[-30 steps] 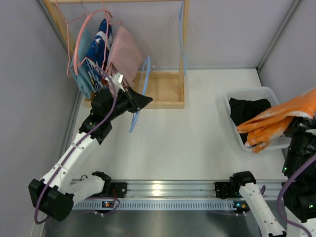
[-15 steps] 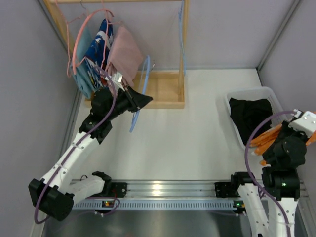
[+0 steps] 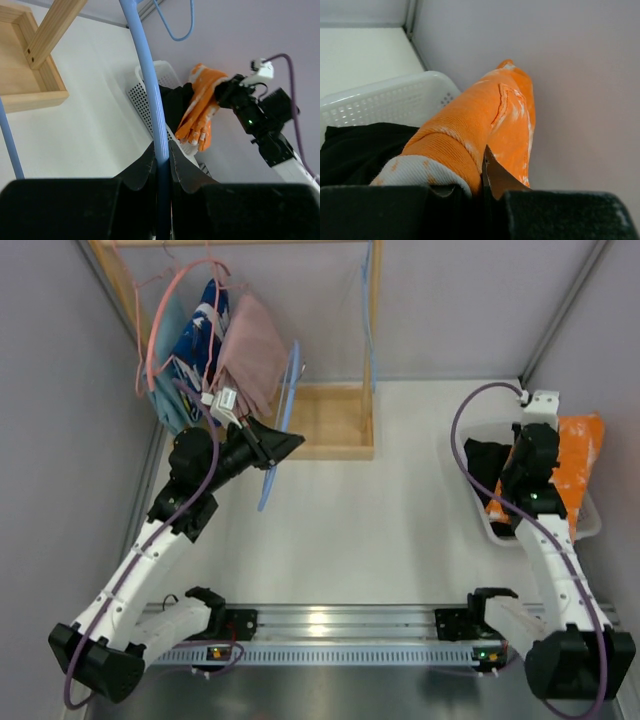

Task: Remove the trousers from the hanger

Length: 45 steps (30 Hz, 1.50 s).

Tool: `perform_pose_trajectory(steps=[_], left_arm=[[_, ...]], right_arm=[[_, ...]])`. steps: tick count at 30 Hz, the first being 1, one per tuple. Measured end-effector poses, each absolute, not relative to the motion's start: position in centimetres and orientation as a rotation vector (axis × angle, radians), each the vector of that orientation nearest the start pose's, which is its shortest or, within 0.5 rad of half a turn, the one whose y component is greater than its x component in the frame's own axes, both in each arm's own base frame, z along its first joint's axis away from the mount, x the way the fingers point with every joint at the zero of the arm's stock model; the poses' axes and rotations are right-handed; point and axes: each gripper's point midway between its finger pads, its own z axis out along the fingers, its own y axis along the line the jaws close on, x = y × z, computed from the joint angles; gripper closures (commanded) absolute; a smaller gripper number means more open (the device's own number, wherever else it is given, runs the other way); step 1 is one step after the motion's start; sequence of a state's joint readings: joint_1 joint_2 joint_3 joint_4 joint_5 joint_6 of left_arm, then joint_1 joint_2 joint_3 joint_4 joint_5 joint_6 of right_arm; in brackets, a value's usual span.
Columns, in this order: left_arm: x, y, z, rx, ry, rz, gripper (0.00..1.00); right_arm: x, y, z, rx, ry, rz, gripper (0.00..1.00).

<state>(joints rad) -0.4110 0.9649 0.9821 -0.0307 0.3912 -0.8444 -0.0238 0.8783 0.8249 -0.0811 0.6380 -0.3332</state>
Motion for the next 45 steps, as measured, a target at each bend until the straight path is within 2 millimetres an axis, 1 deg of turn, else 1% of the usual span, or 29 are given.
perform_pose_trajectory(steps=[2,3,5,7,10,12,13,14,15,17,18,20,21,23,24,25,28,29,31,33,36,39,42,45], left_arm=[[26.7,-22.2,36.8,-0.026,1.727,-1.266,1.0],[26.6,-22.2,36.9,-0.018,1.722,-1.265,1.0],[26.3,-22.0,37.2,-0.003,1.715,-1.259,1.0],[26.0,-21.9,37.4,0.01,1.71,-1.248,1.0],[25.7,-21.7,38.2,0.029,1.699,-1.235,1.0],[25.6,-21.6,39.0,0.037,1.685,-1.233,1.0],[25.5,-21.6,39.3,0.04,1.676,-1.235,1.0],[25.5,-21.6,39.7,0.043,1.669,-1.236,1.0],[25.5,-21.6,40.0,0.045,1.663,-1.237,1.0],[25.6,-21.7,40.7,0.049,1.653,-1.239,1.0],[25.7,-21.7,41.0,0.05,1.65,-1.242,1.0],[26.1,-21.9,41.5,0.048,1.65,-1.244,1.0],[26.4,-22.1,41.8,0.046,1.65,-1.246,1.0],[27.0,-22.3,42.4,0.038,1.651,-1.251,1.0],[27.4,-22.5,42.7,0.033,1.65,-1.253,1.0],[27.8,-22.6,43.1,0.026,1.648,-1.257,1.0],[28.8,-23.0,44.0,-0.003,1.646,-1.271,1.0],[29.1,-23.0,44.3,-0.013,1.645,-1.275,1.0],[29.9,-23.3,45.0,-0.04,1.643,-1.287,1.0],[30.7,-23.7,45.8,-0.066,1.637,-1.309,1.0],[32.4,-24.5,47.4,-0.109,1.618,-1.353,1.0],[34.7,-25.3,48.5,-0.16,1.597,-1.391,1.0],[37.3,-26.4,49.0,-0.2,1.592,-1.418,1.0],[39.5,-27.1,49.6,-0.228,1.573,-1.42,1.0]], right_arm=[[32.3,-11.7,28.0,0.169,1.777,-0.776,1.0],[33.9,-11.5,26.7,0.138,1.812,-0.759,1.0],[36.1,-11.0,24.6,0.09,1.864,-0.725,1.0],[37.8,-10.5,22.8,0.051,1.908,-0.693,1.0],[40.1,-9.3,20.1,-0.016,1.97,-0.59,1.0],[41.2,-8.7,18.9,-0.046,2.002,-0.525,1.0],[41.8,-8.5,18.3,-0.056,2.018,-0.493,0.98],[42.3,-8.4,17.7,-0.063,2.035,-0.466,0.92],[42.7,-8.3,17.2,-0.068,2.05,-0.443,0.77],[43.3,-8.2,16.4,-0.067,2.077,-0.391,0.58],[43.4,-8.2,16.2,-0.065,2.086,-0.368,0.42],[43.3,-8.1,16.1,-0.061,2.101,-0.332,0.27],[43.3,-8.2,16.1,-0.061,2.107,-0.321,0.19],[43.1,-8.2,16.4,-0.064,2.119,-0.294,0.12],[42.8,-8.1,16.5,-0.066,2.125,-0.276,0.03],[42.6,-7.9,16.9,-0.069,2.125,-0.259,0.01],[41.4,-7.3,18.7,-0.093,2.113,-0.216,0.0],[40.9,-7.0,19.7,-0.099,2.103,-0.204,0.01],[40.0,-6.4,22.3,-0.115,2.062,-0.183,0.01],[39.2,-5.8,25.4,-0.129,2.003,-0.168,0.01],[37.6,-5.0,29.8,-0.15,1.918,-0.152,0.01],[36.0,-4.3,33.1,-0.163,1.858,-0.144,0.01],[34.4,-3.8,35.3,-0.164,1.814,-0.132,0.01],[33.0,-3.2,36.5,-0.161,1.788,-0.113,0.01]])
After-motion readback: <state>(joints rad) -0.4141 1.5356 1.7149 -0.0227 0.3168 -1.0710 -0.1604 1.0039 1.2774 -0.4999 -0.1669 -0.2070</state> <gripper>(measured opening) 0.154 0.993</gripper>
